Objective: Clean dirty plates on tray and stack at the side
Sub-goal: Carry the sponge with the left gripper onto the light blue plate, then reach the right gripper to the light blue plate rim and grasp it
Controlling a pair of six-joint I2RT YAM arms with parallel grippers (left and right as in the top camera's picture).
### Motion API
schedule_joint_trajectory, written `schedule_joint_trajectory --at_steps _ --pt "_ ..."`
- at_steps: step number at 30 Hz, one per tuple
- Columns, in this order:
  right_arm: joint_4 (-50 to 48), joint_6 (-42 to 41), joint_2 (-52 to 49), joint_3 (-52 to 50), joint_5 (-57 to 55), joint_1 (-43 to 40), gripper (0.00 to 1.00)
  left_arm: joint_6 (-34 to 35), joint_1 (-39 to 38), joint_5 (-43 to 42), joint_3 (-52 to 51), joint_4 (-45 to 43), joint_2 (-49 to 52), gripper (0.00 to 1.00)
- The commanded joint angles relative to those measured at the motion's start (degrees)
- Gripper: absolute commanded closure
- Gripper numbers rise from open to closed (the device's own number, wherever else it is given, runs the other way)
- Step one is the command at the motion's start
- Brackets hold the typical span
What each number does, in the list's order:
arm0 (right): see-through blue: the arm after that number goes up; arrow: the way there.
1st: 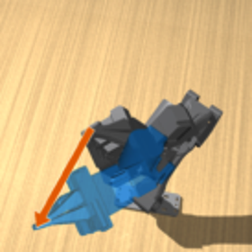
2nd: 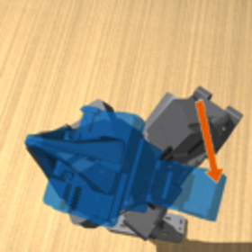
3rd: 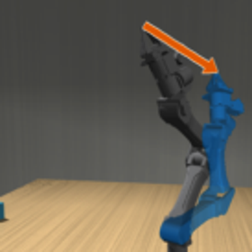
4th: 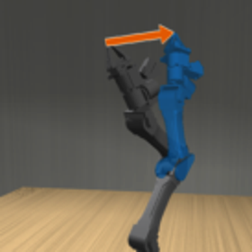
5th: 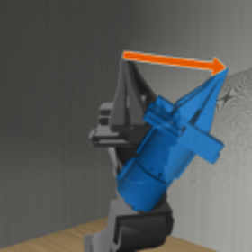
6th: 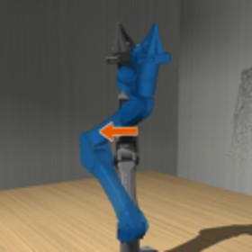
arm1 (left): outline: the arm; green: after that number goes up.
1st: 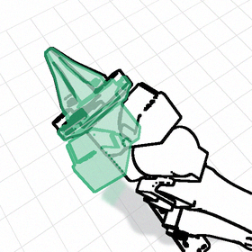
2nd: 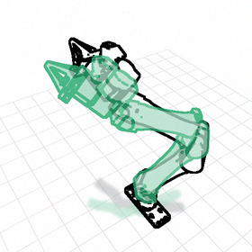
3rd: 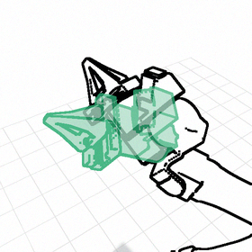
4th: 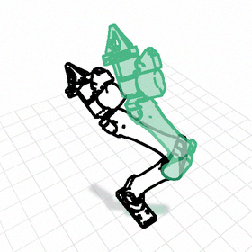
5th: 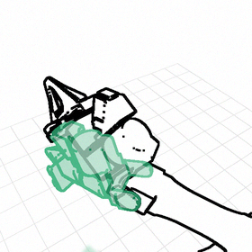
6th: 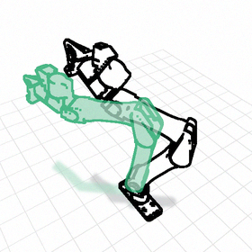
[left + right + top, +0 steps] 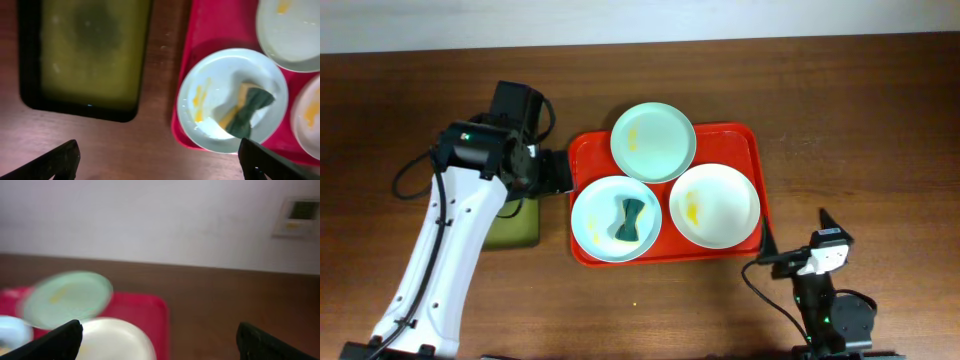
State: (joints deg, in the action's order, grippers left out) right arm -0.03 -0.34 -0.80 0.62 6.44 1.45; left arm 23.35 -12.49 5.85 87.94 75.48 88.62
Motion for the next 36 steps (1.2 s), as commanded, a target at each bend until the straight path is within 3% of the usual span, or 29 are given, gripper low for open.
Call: schedule_joint_trajectory --at_steps 1,3,5,7,9,11,16,18,20,22,24,25,26,27,28,31,36 --pt "-1.29 -16.52 0.44 -0.31 24.63 -0.35 0.02 -0.68 0.39 1.77 0.07 -0.39 0.28 0.0" --pt "-9.25 -24.9 0.44 -0.31 29.0 -0.35 0.01 -0.7 0.39 1.03 0.07 -0.37 0.28 0.01" --pt "-23.74 -32.33 0.44 -0.28 29.4 -0.35 0.01 -0.7 0.17 1.01 0.07 -0.31 0.28 0.01" --pt "-41.64 -35.04 0.44 0.26 27.1 -0.35 0.01 -0.7 0.13 1.03 0.07 -0.46 0.28 0.01" --pt "-50.6 -35.08 0.44 4.15 20.15 -0.42 0.01 -0.7 0.13 1.05 0.07 -0.59 0.28 0.01" --pt "-41.07 -31.54 -0.13 13.05 17.0 -0.42 0.01 -0.7 0.13 1.05 0.07 -0.33 0.28 0.01" --pt "23.43 -11.19 -15.56 48.87 9.42 -0.42 0.01 -0.7 0.13 1.03 0.07 -0.22 0.28 0.01" --pt "39.19 -7.41 -25.75 60.08 9.22 -0.39 0.01 -0.7 0.13 0.9 0.07 -1.07 0.28 0.01" --pt "48.85 -8.41 -34.77 68.41 18.25 -0.35 0.01 -0.7 0.13 -0.11 0.07 -1.38 0.28 0.01" --pt "53.86 -8.48 -40.74 72.76 25.79 -0.35 0.01 -0.7 0.13 -0.94 0.07 -1.68 0.28 0.01" --pt "52.96 -10.16 -47.01 74.05 33.4 -0.35 0.01 -0.7 0.13 -0.94 0.07 -1.75 0.28 0.01" --pt "52.7 -12.39 -50.16 74.01 35.3 -0.35 0.12 -0.7 0.13 -0.94 0.07 -1.7 0.28 0.01" --pt "53.29 -14.14 -52.61 73.99 35.32 -0.26 0.4 -0.7 0.13 -0.94 0.07 -1.64 0.28 0.01" --pt "54.69 -15.65 -55.65 73.9 34.91 0.11 0.53 -0.7 0.13 -0.94 0.07 -1.46 0.28 0.01" --pt "56.13 -15.8 -58.18 73.9 34.6 0.7 0.56 -0.7 0.13 -0.96 0.07 -1.44 0.28 0.01" --pt "60.74 -15.87 -66.82 73.9 27.52 5.18 0.43 -0.7 0.13 -0.96 0.07 -1.49 0.28 0.01" --pt "58.01 -24.37 -79.78 73.0 12.15 17.46 0.43 -0.68 0.11 -0.98 0.07 -1.99 0.28 0.01"
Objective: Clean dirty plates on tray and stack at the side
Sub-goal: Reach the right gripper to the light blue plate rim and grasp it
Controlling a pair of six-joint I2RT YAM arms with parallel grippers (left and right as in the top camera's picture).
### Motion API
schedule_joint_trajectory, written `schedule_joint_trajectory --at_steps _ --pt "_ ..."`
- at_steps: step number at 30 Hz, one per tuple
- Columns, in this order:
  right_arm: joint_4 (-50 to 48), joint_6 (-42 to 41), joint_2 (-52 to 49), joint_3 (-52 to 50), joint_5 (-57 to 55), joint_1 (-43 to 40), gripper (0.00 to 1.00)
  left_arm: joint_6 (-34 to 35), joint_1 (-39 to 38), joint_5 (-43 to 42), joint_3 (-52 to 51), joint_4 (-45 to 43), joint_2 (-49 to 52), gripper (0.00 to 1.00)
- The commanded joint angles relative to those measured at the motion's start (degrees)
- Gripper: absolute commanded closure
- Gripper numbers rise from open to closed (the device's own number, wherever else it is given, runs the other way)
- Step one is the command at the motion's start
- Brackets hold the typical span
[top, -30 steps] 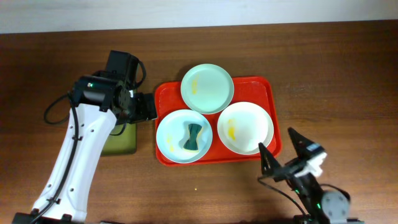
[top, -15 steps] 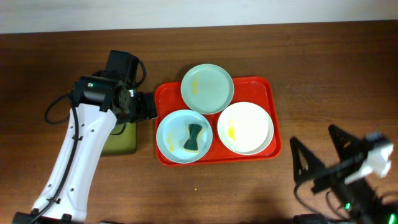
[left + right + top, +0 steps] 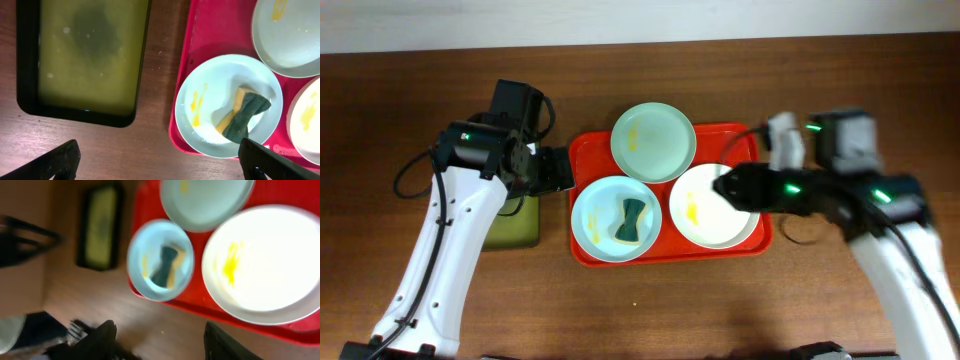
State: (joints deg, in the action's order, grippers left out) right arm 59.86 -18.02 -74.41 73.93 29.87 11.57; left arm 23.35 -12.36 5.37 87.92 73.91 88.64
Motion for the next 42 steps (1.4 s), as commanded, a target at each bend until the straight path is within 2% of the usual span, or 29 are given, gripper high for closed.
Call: schedule_joint_trajectory --at_steps 1,4,6,12,15,17,24,28,34,42 --pt "-3.26 -8.31 -8.7 -0.42 -13.55 9.7 0.42 -0.68 -0.02 -0.63 0.09 -0.52 0.26 0.01" --pt "-6.6 -14.67 -17.7 -0.44 -20.98 16.02 0.43 -0.68 0.0 -1.73 0.09 -0.79 0.28 0.01" --pt "-8.61 -17.11 -22.43 -0.44 -21.53 17.86 0.45 -0.7 0.0 -1.7 0.09 -0.74 0.28 0.01" --pt "-12.15 -17.64 -31.21 -0.44 -21.11 19.52 0.5 -0.7 -0.07 -1.68 0.09 -0.85 0.28 0.01" --pt "-12.15 -17.4 -31.82 -0.61 -21.11 19.52 0.52 -0.68 -0.26 -1.7 0.07 -1.42 0.48 0.01" --pt "-12.22 -17.4 -31.82 -1.03 -20.83 19.61 0.6 -0.68 -0.35 -1.7 0.07 -1.44 0.5 0.0" --pt "-19.34 -17.35 -31.82 -6.34 -16.06 19.58 0.64 -0.7 -0.35 -1.7 -0.02 -1.38 0.55 0.01" --pt "-21.0 -14.82 -31.82 -6.54 -13.35 19.61 0.65 -0.7 -0.33 -1.68 -0.44 -1.46 0.55 0.01" --pt "-21.62 -15.06 -31.89 -7.58 -17.9 19.58 0.65 -0.7 -0.35 -1.73 -0.68 -1.42 0.55 0.01" --pt "-28.24 -15.28 -31.95 -11.91 -17.88 19.5 0.66 -0.74 -0.35 -2.86 -0.72 -1.42 0.55 0.01"
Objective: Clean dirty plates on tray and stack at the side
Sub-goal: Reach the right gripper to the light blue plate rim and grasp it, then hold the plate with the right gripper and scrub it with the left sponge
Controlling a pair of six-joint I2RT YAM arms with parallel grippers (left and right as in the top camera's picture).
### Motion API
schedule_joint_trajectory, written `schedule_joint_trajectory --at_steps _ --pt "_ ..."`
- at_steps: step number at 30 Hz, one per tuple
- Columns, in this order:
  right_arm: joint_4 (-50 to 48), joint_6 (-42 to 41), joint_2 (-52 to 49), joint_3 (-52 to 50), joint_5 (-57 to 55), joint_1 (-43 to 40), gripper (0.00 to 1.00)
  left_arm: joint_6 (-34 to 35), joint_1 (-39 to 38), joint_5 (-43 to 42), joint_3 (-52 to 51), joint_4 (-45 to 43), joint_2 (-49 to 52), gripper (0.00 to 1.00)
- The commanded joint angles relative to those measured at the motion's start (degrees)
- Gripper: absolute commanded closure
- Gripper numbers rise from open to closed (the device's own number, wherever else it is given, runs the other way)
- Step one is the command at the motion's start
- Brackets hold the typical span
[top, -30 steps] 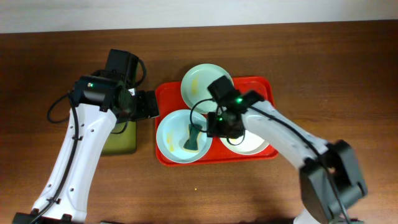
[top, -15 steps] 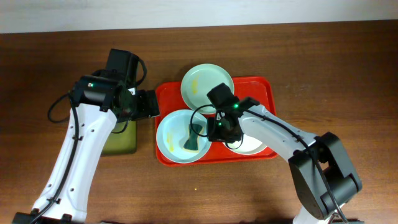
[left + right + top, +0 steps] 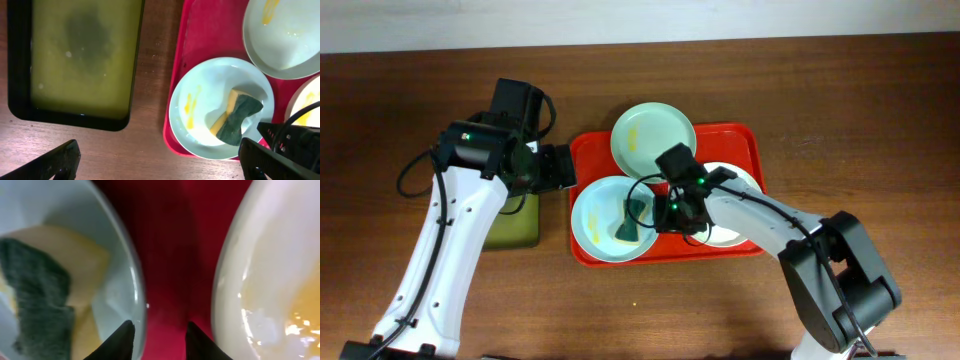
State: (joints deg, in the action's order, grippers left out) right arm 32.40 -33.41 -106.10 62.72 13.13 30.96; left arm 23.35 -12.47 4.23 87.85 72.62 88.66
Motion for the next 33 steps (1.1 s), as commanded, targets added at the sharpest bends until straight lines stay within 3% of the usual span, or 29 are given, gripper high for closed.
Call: schedule_joint_trajectory --at_steps 1,4,5,8,10,14,17,20,24,33 --pt "-1.07 0.11 -0.26 -0.7 -1.14 0.11 0.66 -0.74 -0.24 -2.08 -0.7 -0.13 0.52 0.01" --pt "-1.79 0.11 -0.46 -0.7 -1.16 0.15 0.73 -1.29 -0.28 -2.6 -0.9 -0.13 0.52 0.01" --pt "-1.84 0.11 -0.46 -0.7 -1.16 0.15 0.78 -2.1 -0.37 -3.54 -1.07 -0.2 0.52 0.1" --pt "-2.03 0.11 -0.46 -0.7 -1.14 0.15 0.94 -5.2 -1.05 -8.15 -3.1 -1.62 0.52 0.16" --pt "-2.49 0.11 -0.46 -0.7 -1.11 0.15 0.96 -7.56 -1.81 -9.44 -6.03 -3.19 0.59 0.16" --pt "-3.15 0.11 -0.46 -0.7 -1.11 0.15 0.96 -11.1 -3.5 -15.28 -13.18 -8.44 0.59 0.38" --pt "-3.54 0.11 -0.46 -0.7 -1.11 0.15 0.96 -11.47 -5.11 -21.55 -18.69 -16.13 0.68 0.37" --pt "-3.5 0.13 -0.46 -0.7 -0.7 0.15 0.96 -11.47 -7.08 -21.66 -22.95 -22.84 0.76 0.27" --pt "-3.61 0.11 -0.46 -0.7 -0.22 0.15 0.96 -8.79 -10.03 -21.64 -27.61 -30.97 2.1 0.25" --pt "-3.54 0.13 -0.46 -0.7 -0.24 0.15 0.96 -8.44 -11.39 -18.95 -28.76 -34.12 8.2 0.28"
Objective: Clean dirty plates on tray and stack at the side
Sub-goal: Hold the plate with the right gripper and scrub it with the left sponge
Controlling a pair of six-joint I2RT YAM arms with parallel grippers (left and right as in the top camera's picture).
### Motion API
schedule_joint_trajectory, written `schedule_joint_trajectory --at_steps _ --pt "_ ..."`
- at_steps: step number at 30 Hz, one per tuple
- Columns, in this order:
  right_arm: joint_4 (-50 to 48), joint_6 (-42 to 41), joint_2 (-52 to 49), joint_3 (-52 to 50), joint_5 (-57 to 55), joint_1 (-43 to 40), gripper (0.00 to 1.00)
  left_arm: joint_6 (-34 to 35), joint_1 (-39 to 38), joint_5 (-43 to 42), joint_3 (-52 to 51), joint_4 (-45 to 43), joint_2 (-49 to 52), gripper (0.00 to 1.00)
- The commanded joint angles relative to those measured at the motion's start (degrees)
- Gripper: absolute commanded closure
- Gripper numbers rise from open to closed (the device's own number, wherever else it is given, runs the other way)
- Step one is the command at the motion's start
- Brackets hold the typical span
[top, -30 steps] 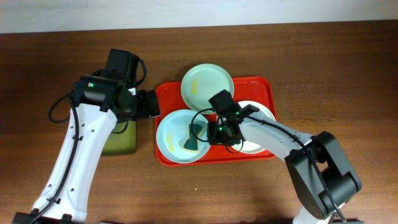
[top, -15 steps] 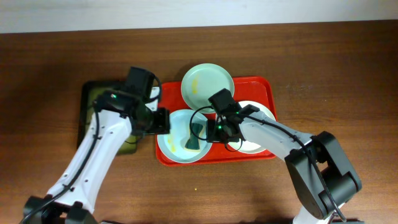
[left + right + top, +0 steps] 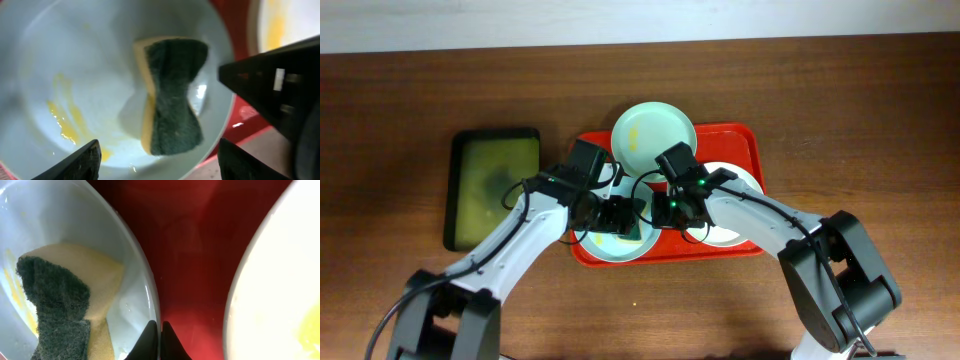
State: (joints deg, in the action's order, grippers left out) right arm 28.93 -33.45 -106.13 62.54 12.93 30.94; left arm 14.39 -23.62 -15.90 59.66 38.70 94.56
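A pale blue plate [image 3: 75, 65] smeared with yellow sits at the front left of the red tray [image 3: 745, 138]. A yellow-and-green sponge [image 3: 172, 95] lies in it. My left gripper [image 3: 159, 150] hangs low over the sponge, open, fingers either side of it. My right gripper [image 3: 160, 340] is shut on the blue plate's right rim [image 3: 150, 295]. The white plate [image 3: 280, 280] lies just right of it, with a yellow stain. A pale green plate [image 3: 654, 140] with a yellow smear sits at the tray's back edge.
A black basin of yellow-green soapy water [image 3: 495, 185] stands on the wooden table left of the tray. Both arms cross over the tray's front half, the right arm lying over the white plate.
My left gripper was high by the tray's left edge and is now low over the blue plate, open around the sponge. My right gripper, then open astride the plate's rim, has shut on it.
At first my right arm was near the table's front right and my left wrist hovered between basin and tray. Then the right arm was above the white plate, then open astride the blue plate's rim. Now it grips that rim and the left gripper brackets the sponge.
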Motion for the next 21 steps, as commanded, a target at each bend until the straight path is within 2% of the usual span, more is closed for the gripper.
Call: schedule_joint_trajectory --at_steps 1,14,17,21 --pt "-0.07 0.17 -0.44 -0.52 -0.04 0.17 0.96 0.52 -0.24 1.16 -0.57 -0.26 2.6 0.28" --pt "-0.31 0.15 -0.44 -0.52 -0.02 0.17 0.96 1.86 -0.31 -3.02 -0.59 -5.18 5.33 0.28" --pt "-0.37 0.15 -0.44 -0.52 -0.02 0.17 0.96 1.84 -0.37 -4.94 -0.59 -6.23 6.03 0.42" --pt "-0.37 0.15 -0.44 -0.52 -0.04 0.17 0.96 1.84 -1.25 -4.68 -0.59 -7.17 6.03 0.44"
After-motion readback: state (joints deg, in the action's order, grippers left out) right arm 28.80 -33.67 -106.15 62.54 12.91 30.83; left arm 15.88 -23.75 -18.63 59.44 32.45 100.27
